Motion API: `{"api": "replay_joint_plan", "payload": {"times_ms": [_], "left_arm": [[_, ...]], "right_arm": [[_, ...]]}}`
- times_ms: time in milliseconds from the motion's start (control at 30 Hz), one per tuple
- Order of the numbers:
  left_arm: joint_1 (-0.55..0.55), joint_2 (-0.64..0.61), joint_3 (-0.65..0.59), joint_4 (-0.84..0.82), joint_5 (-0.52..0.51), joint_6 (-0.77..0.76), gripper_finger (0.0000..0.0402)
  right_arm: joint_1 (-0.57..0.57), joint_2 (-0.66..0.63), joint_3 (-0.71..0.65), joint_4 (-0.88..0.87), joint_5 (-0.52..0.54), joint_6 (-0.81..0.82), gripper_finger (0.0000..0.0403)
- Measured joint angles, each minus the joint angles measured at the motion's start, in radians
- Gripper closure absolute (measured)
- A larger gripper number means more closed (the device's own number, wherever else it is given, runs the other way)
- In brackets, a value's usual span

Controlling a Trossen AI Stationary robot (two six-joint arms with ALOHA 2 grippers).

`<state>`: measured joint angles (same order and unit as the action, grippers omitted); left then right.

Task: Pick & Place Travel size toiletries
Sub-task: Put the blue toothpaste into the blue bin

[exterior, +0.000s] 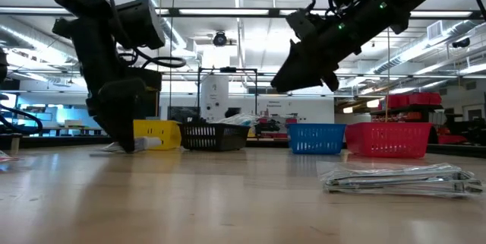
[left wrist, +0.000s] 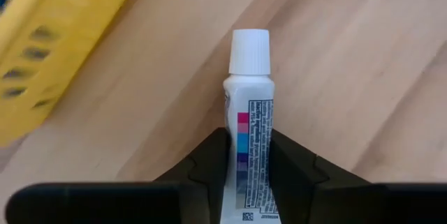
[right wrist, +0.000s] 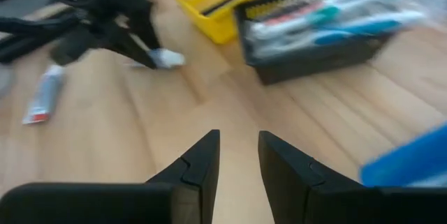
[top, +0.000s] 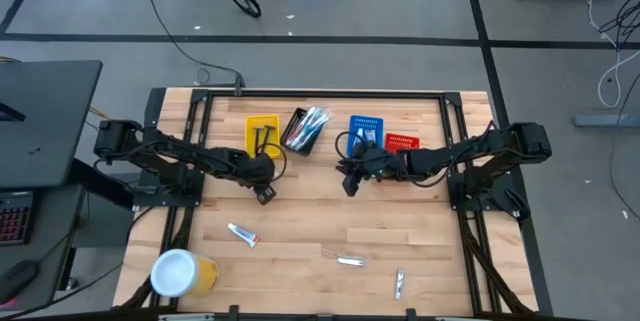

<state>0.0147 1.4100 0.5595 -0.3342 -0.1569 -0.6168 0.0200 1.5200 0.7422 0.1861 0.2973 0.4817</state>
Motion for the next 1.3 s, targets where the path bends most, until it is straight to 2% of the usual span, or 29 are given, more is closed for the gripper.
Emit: {"api": "replay_joint_plan", "payload": {"times_ms": [100, 333, 633, 1133, 1300], "left_arm": [[0.0, 0.001, 0.0, 0.084, 0.033, 0.053, 0.0303], [0.0, 0.001, 0.0, 0.363, 0.139, 0.208, 0.0304], [0.0, 0.0, 0.001, 0.658, 0.153, 0.41, 0.0304], [0.0, -0.002, 0.001, 1.086, 0.154, 0.509, 0.0303], [0.0, -0.002, 0.001, 1.215, 0.248, 0.535, 0.0303]], "right_arm": [[0.0, 0.0, 0.0, 0.039, -0.045, -0.037, 0.0293], [-0.002, 0.007, 0.0, 0.05, -0.045, -0.106, 0.0293], [-0.008, 0.05, 0.0, 0.136, -0.092, -0.132, 0.0293], [0.006, 0.057, 0.0, 0.317, -0.189, -0.167, 0.0293], [0.016, 0.057, 0.0, 0.411, -0.209, -0.26, 0.0293]]}}
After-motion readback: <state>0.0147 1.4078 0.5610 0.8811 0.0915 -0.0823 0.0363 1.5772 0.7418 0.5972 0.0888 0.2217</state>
